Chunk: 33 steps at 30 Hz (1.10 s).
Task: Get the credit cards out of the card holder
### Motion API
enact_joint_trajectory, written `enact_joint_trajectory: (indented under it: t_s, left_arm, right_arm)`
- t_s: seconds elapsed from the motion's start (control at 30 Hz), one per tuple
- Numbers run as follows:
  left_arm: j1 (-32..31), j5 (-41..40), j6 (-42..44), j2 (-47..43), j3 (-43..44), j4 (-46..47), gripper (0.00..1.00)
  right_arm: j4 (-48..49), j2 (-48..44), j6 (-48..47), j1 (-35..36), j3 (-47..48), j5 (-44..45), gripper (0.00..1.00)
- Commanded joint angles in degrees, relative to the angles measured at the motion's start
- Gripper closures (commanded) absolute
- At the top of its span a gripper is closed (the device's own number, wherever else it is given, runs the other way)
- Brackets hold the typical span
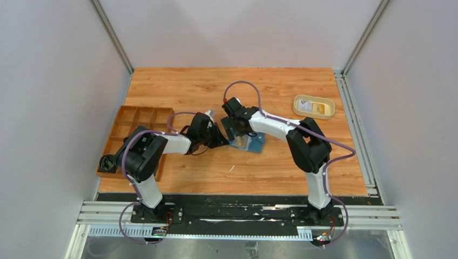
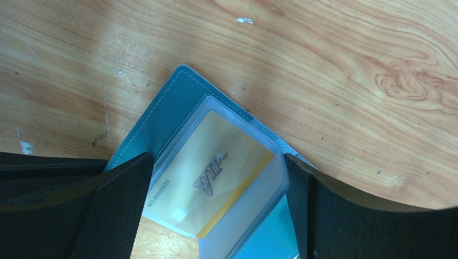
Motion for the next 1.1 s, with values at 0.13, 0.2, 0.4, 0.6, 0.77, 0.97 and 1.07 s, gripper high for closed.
enact_joint_trajectory:
  t_s: [0.13,0.2,0.4,0.6,0.77,0.97,1.07]
  left_arm:
    - [-0.1,-3.0,1.3,0.6,0.4,-3.0,1.00]
    - [-0.1,-3.1,1.5,0.7,0.6,-3.6,1.00]
    - [-0.2,-2.7,1.8,1.5,1.2,-3.8,1.00]
    - [-0.3,-2.5,1.8,2.2,1.4,-3.8,1.00]
    - [-0.4,-2.8,1.6,2.7,1.5,-3.9,1.00]
    - [-0.5,-4.0,0.4,2.1,0.6,-3.8,1.00]
    - [-0.6,-5.5,-0.7,1.1,-0.2,-3.8,1.00]
  right_arm:
    - [-8.3,6.4,-9.1,1.0,7.2,9.9,0.08]
    - [-9.0,7.3,-10.6,1.3,8.1,11.6,0.08]
    - [-9.1,8.3,-14.3,2.4,7.9,16.6,0.07]
    - [-7.6,9.2,-18.9,3.3,7.1,21.1,0.07]
    - [-4.5,7.6,-19.3,3.3,7.9,14.0,0.07]
    - [5.5,0.8,-14.3,0.1,5.7,-4.3,0.07]
    - [14.1,-6.4,-8.0,-3.2,-1.5,-13.7,0.06]
